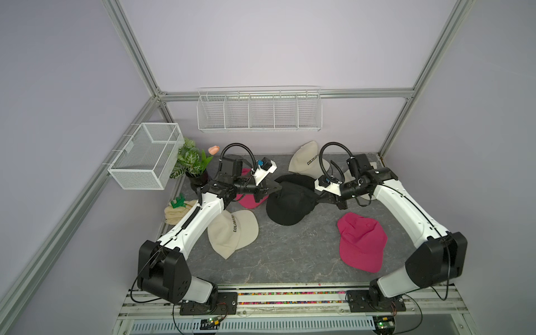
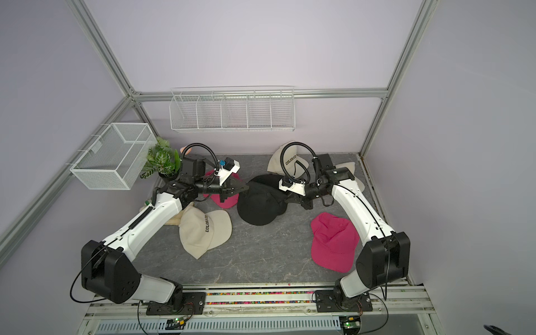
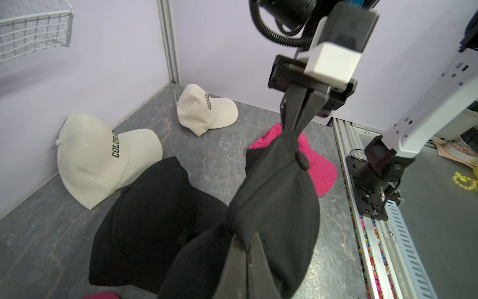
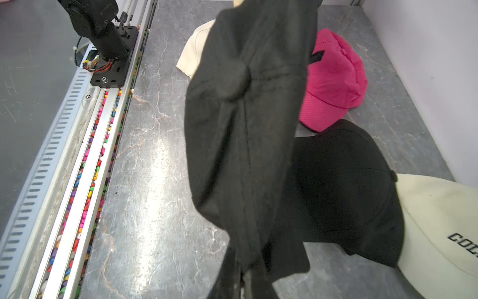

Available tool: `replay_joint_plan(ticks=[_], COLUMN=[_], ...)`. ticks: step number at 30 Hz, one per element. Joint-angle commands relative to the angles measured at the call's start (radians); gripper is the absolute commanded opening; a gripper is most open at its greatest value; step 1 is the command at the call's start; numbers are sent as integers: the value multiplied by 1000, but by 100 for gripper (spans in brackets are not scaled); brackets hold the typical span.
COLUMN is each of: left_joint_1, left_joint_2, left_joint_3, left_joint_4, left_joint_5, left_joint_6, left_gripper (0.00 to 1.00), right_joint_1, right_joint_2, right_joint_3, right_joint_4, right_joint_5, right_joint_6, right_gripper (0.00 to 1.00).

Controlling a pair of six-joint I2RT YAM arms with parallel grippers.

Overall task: Stack the baseball caps by color
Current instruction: Move the baseball cap to the center of the board, then place the baseball cap on the baseball cap.

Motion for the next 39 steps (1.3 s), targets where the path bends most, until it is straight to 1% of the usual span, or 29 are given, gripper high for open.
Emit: replay_joint_plan(ticks=[1, 3, 4, 5, 10, 12, 14, 16, 18, 20, 22, 27, 30, 32, 35, 39], left_joint_1=[2, 2, 2, 2, 2, 2, 4, 5, 10, 17, 20, 21, 22, 22, 24, 24], left_joint_2=[58, 100, 120, 138, 217, 247, 283, 318, 356, 405, 448, 543, 585, 605, 618, 636], left_joint_3=[83, 138, 160, 175, 237, 270, 302, 331, 364, 410, 448, 551, 582, 594, 593, 579], left_joint_4=[13, -47, -64, -73, -102, -127, -153, -179, -198, -225, -241, -315, -325, -333, -336, -282], left_joint_5=[-79, -68, -64, -61, -63, -65, -68, -76, -90, -98, -118, -164, -170, -176, -195, -215], left_joint_6=[-96, -98, -100, -101, -91, -78, -49, -16, -2, -2, -5, 29, 28, 25, 27, -7], left_gripper=[0, 0, 0, 0, 0, 0, 0, 0, 0, 0, 0, 0, 0, 0, 0, 0], right_joint_1=[-41, -42, -70, -76, -95, -100, -103, -106, -106, -106, -104, -92, -80, -75, -72, -68], right_joint_2=[87, 148, 182, 220, 401, 459, 505, 537, 564, 589, 607, 633, 641, 645, 649, 634], right_joint_3=[99, 185, 230, 281, 528, 605, 668, 715, 755, 787, 798, 777, 747, 728, 704, 639], right_joint_4=[-174, -253, -301, -356, -605, -660, -676, -666, -625, -586, -548, -435, -341, -279, -237, -122], right_joint_5=[-27, -34, -37, -35, -11, -3, 7, 10, 19, 31, 44, 88, 135, 170, 174, 229], right_joint_6=[-92, -135, -164, -197, -278, -289, -281, -263, -205, -154, -113, -9, 90, 152, 207, 311], right_gripper=[7, 7, 7, 7, 7, 6, 6, 7, 7, 12, 14, 15, 15, 14, 14, 14])
